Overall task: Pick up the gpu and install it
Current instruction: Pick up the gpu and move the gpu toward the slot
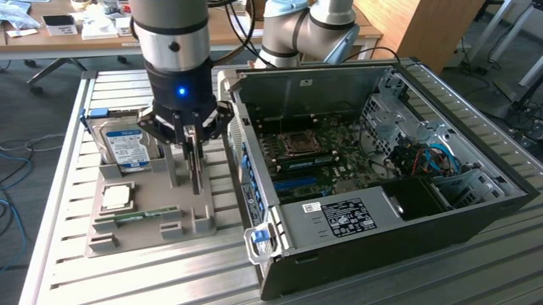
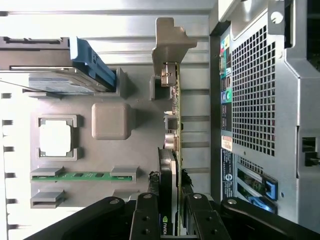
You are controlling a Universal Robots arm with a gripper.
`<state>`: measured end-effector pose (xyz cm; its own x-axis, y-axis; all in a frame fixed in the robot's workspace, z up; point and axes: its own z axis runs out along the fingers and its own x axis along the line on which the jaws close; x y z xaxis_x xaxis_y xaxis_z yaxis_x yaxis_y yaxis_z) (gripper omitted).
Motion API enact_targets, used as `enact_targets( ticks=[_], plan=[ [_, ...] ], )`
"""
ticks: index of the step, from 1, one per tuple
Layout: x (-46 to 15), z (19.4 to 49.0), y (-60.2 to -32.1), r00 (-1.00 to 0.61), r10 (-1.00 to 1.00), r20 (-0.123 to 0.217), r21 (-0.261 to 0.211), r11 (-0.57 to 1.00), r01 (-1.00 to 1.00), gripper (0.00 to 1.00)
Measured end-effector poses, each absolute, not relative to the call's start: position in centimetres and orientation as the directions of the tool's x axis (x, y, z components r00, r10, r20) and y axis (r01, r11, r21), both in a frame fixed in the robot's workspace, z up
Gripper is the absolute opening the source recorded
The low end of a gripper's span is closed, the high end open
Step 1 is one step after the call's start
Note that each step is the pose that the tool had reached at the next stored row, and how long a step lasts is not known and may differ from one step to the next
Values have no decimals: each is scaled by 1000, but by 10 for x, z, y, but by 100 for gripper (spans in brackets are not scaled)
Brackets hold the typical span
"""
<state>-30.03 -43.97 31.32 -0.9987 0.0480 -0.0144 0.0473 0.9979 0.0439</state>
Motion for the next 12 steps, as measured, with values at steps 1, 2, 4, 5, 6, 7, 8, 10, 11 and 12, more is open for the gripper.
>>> enact_targets(
  ticks=[1, 2, 4, 5, 6, 7, 8, 10, 11, 12],
  plan=[
    [-300, 316, -440, -999, 48, -14, 44, 998, 47, 27],
    [-300, 318, -440, -999, 48, -14, 44, 998, 47, 27],
    [-300, 319, -440, -999, 48, -15, 44, 998, 47, 27],
    [-300, 319, -440, -999, 48, -15, 44, 998, 47, 27],
    [-300, 319, -440, -999, 48, -15, 44, 998, 47, 27],
    [-300, 319, -440, -999, 48, -15, 44, 998, 47, 27],
    [-300, 319, -440, -999, 48, -14, 44, 998, 47, 27],
    [-300, 319, -440, -999, 48, -14, 44, 998, 47, 27],
    [-300, 319, -440, -999, 48, -14, 44, 998, 47, 27],
    [-300, 319, -440, -999, 48, -14, 44, 998, 47, 27]
  ],
)
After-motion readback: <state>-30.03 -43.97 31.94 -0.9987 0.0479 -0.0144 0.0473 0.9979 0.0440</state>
